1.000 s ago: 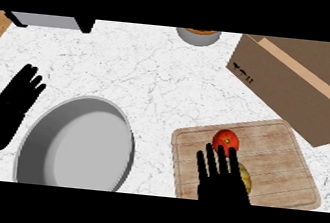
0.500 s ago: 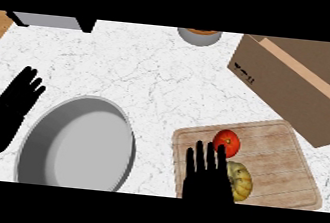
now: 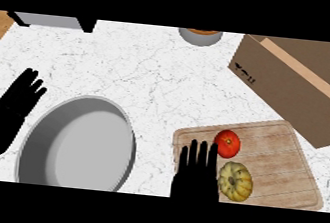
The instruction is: Pick the squash from the cutting board and place it in the cardboard box
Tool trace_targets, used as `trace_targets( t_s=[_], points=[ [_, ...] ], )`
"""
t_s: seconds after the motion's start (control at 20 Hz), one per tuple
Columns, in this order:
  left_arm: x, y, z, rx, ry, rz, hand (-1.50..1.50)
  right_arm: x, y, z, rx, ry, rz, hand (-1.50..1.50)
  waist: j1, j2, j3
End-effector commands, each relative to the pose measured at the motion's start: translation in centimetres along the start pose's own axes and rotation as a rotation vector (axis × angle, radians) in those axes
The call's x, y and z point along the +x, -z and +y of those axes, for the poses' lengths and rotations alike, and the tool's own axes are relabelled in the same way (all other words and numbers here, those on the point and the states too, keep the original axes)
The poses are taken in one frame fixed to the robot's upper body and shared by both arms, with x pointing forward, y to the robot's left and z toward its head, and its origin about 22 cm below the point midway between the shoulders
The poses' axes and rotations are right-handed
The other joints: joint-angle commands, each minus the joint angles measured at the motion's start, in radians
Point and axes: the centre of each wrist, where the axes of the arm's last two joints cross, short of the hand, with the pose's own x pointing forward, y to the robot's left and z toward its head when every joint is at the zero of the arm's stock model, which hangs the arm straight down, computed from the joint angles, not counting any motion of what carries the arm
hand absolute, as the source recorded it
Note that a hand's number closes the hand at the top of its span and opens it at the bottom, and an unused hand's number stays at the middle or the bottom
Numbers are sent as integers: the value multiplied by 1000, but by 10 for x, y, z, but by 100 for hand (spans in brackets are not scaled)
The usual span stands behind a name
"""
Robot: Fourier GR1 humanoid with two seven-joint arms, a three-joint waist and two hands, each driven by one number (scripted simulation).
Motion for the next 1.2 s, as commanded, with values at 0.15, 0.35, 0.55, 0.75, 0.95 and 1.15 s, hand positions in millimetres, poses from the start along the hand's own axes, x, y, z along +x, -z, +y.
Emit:
trace_targets(
  t_s=[0.15, 0.35, 0.55, 0.75, 0.95, 1.15],
  points=[
    [2, 5, -5, 10, -15, 4, 0, 10, 5, 1, 58, -70, 122, -150, -3, 1, 0],
    [3, 9, 11, -1, -6, 1, 0, 21, 8, 15, 63, -63, 145, -150, -2, 1, 0],
    [-1, -7, -2, 11, 6, 12, 0, 29, 15, 24, 57, -94, 165, -150, 3, 1, 1],
    [-11, -13, -8, 27, -16, -16, 0, 4, -4, 27, 80, -96, 175, -150, -2, -1, 0],
    [1, 10, -33, 8, -8, 2, 0, -3, 26, 10, 75, -80, 182, -150, -3, 1, 1],
    [23, 12, 2, 18, 12, -11, 0, -3, 37, 30, 139, -118, 188, -150, -2, 1, 1]
  ],
)
